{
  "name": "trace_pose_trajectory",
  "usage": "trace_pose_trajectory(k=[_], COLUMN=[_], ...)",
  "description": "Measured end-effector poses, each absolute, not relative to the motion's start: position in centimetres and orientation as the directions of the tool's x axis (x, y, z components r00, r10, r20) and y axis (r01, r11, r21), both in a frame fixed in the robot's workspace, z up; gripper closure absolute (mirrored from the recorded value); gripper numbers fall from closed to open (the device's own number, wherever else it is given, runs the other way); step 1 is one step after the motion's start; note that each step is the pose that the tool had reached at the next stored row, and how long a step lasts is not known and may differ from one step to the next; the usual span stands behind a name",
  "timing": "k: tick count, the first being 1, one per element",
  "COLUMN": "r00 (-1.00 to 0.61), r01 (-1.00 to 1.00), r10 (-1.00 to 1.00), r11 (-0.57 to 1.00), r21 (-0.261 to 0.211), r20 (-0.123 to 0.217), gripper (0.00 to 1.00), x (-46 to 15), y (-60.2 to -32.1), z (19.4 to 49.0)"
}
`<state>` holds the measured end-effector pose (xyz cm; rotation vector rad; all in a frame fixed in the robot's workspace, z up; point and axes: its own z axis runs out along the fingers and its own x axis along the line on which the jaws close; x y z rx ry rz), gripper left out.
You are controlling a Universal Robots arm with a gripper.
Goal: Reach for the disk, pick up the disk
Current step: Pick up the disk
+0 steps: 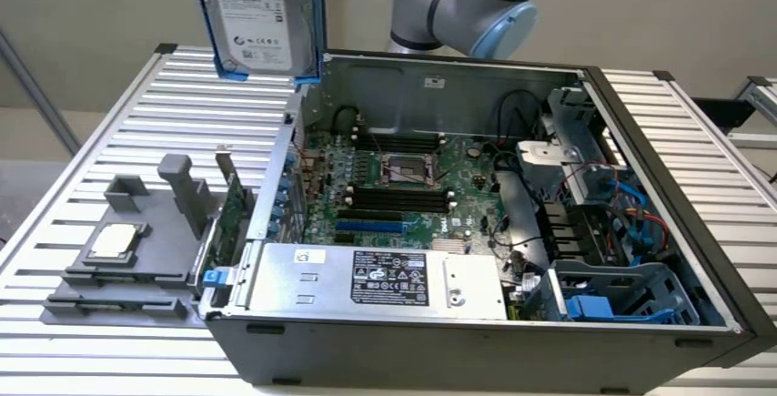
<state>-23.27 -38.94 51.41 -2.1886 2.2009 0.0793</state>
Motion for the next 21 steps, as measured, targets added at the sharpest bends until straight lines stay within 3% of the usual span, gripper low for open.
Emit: trace_pose_trajectory(k=[21], r00=[-0.006], r01=[-1.0], r10=[-0.998], r11=[0.005], r21=[0.009], r20=[-0.063], gripper=[0.67], x=[-13.7], y=[-39.8], z=[51.1])
